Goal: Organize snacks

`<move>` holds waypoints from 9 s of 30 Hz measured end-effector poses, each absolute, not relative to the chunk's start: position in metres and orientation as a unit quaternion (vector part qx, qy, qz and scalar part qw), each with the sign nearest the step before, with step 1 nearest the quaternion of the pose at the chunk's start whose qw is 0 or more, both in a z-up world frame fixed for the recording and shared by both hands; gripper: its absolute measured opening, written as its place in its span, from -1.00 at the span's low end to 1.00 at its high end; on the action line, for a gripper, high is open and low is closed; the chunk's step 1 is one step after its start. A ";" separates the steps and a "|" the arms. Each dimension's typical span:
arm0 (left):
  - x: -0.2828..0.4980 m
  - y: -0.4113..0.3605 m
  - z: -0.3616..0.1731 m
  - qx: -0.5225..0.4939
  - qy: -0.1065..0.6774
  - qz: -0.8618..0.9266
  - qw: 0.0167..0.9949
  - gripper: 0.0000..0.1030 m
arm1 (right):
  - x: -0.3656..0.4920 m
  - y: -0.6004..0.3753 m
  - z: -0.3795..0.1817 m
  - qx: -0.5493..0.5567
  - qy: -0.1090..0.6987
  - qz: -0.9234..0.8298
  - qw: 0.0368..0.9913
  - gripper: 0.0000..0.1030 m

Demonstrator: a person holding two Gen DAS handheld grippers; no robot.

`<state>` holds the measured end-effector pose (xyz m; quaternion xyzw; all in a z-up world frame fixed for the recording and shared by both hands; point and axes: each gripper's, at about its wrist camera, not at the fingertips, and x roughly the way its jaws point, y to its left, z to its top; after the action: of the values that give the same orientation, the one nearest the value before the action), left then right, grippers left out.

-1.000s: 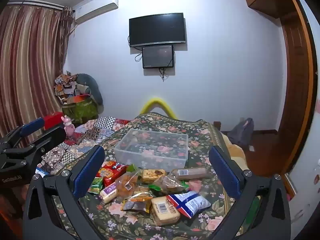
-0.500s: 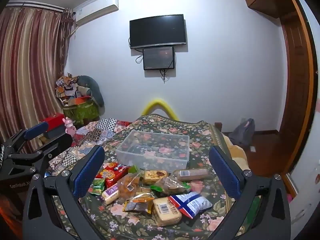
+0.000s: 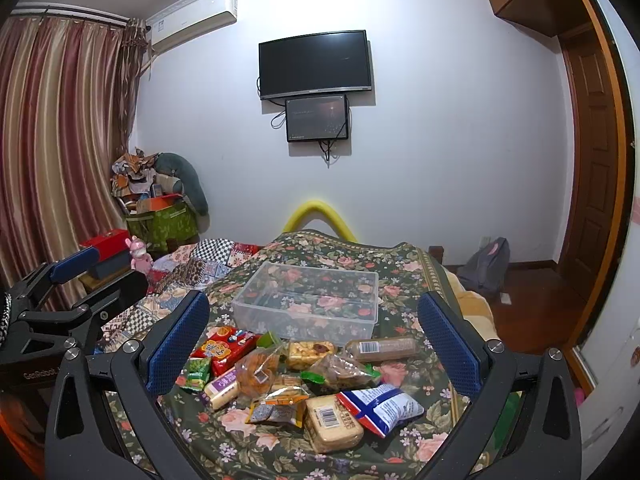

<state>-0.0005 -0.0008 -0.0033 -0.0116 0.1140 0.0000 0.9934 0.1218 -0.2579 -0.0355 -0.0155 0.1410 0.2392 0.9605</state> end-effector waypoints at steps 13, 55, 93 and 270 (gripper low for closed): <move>0.000 -0.001 -0.003 -0.010 0.114 0.001 0.993 1.00 | 0.119 -0.258 -0.031 -0.017 0.137 0.238 0.961 1.00; 0.003 -0.006 -0.010 -0.012 0.120 -0.009 0.993 1.00 | 0.117 -0.257 -0.032 -0.011 0.139 0.242 0.960 1.00; 0.116 0.090 -0.197 -0.059 0.410 0.027 0.910 0.35 | 0.231 -0.290 -0.171 -0.027 0.391 0.187 0.901 0.65; 0.203 0.071 -0.086 -0.036 0.317 -0.020 0.947 -0.13 | 0.301 -0.206 -0.094 -0.026 0.311 0.270 0.911 0.01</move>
<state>0.2034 0.0707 -0.0860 -0.0362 0.3173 -0.0197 0.9474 0.3011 -0.2058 -0.0943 -0.0256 0.3113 0.2699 0.9108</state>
